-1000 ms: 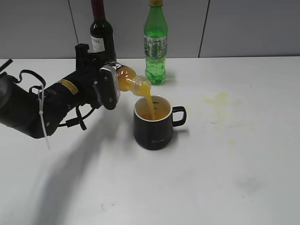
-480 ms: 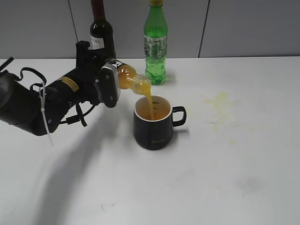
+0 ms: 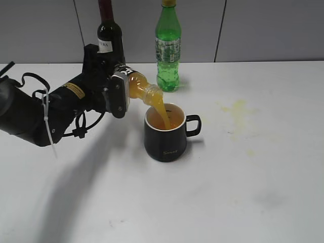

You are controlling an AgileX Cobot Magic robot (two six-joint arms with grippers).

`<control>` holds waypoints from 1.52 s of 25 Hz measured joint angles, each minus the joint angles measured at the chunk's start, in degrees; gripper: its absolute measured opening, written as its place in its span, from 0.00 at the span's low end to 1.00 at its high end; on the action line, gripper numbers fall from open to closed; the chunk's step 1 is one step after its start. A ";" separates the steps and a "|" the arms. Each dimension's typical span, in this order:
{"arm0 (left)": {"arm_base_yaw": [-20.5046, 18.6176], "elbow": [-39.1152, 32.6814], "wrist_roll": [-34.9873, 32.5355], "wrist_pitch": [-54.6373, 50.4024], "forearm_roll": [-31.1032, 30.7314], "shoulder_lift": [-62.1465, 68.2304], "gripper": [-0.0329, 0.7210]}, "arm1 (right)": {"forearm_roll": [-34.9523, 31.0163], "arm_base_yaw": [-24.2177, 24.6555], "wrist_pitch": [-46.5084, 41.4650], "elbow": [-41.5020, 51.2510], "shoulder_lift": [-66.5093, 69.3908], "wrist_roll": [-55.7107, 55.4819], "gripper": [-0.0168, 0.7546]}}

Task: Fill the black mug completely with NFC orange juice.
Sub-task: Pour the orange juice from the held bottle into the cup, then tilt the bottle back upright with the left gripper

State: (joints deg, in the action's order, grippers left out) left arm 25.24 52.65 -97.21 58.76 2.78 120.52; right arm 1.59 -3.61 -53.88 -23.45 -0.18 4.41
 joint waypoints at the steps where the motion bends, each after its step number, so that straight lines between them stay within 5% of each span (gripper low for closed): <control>1: 0.00 0.00 -0.18 0.00 0.04 0.00 0.67 | 0.00 0.00 0.00 0.00 0.00 0.00 0.79; 38: -0.30 1.87 -3.59 0.61 -0.83 0.00 0.67 | 0.00 0.00 0.00 0.00 0.00 0.00 0.79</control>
State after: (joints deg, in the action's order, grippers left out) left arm 24.94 54.52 -100.80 59.37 1.96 120.52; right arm 1.59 -3.61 -53.88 -23.45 -0.18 4.41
